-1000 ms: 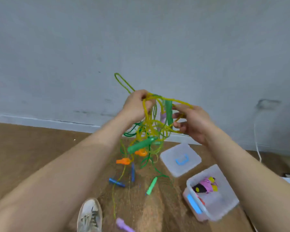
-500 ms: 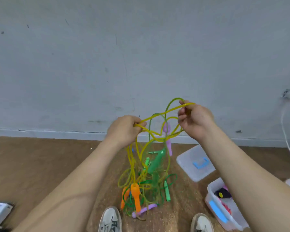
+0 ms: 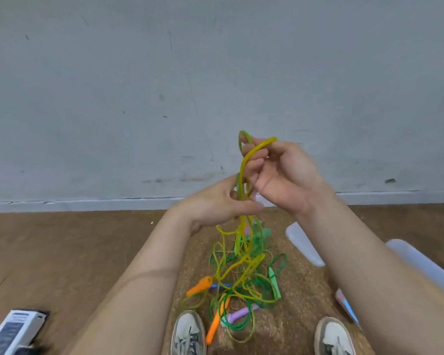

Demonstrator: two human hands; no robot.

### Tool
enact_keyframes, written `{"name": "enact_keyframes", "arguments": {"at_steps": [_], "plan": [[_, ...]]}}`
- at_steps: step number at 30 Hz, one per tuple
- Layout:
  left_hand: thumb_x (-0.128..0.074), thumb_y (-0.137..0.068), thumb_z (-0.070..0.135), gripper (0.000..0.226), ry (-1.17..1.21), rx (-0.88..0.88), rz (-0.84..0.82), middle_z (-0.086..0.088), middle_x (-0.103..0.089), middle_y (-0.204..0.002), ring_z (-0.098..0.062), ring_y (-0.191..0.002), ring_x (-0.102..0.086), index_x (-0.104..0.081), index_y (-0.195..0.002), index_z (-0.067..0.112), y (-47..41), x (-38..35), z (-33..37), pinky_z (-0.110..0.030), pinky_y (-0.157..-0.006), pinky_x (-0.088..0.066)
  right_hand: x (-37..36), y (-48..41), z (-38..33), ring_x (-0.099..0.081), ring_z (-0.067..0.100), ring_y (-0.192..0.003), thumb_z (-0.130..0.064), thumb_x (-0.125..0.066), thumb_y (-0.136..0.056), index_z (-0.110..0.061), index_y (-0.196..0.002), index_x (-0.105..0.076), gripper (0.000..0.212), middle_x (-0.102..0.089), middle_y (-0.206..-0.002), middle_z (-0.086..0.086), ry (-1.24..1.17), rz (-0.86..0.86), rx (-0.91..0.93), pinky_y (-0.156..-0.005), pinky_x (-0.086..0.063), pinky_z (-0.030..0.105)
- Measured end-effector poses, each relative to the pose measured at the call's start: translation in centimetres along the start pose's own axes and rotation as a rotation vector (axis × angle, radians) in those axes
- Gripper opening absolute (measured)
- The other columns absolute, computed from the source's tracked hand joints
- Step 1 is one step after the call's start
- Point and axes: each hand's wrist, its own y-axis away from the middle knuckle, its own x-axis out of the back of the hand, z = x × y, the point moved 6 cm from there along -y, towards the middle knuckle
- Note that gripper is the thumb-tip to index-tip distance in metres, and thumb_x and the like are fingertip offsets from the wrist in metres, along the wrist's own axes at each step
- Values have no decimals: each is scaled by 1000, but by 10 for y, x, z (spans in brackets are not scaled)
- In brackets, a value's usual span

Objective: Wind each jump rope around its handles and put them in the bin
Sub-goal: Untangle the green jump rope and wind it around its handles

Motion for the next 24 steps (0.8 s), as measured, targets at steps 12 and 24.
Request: {"name": "enact_keyframes", "arguments": {"at_steps": [12, 24], "plan": [[-43, -100, 15, 24, 603, -168, 392, 1, -49, -52, -9, -44, -31, -60, -84, 11, 6, 37, 5, -18, -42, -22, 38, 13, 12, -60, -1, -90, -37, -64, -90, -27, -127, -58, 39, -65, -110, -12, 1401, -4, -133, -73, -45, 20], [-67, -85, 2, 26, 434, -70, 720, -4, -71, -85, -7, -67, -64, -68, -110, 8, 18, 73, -12, -17, -62, -53, 40, 11, -20, -42, 7, -54, -28, -73, -84, -9, -79, -70, 20, -49, -59, -2, 1374, 170, 195, -50, -32, 16]]}}
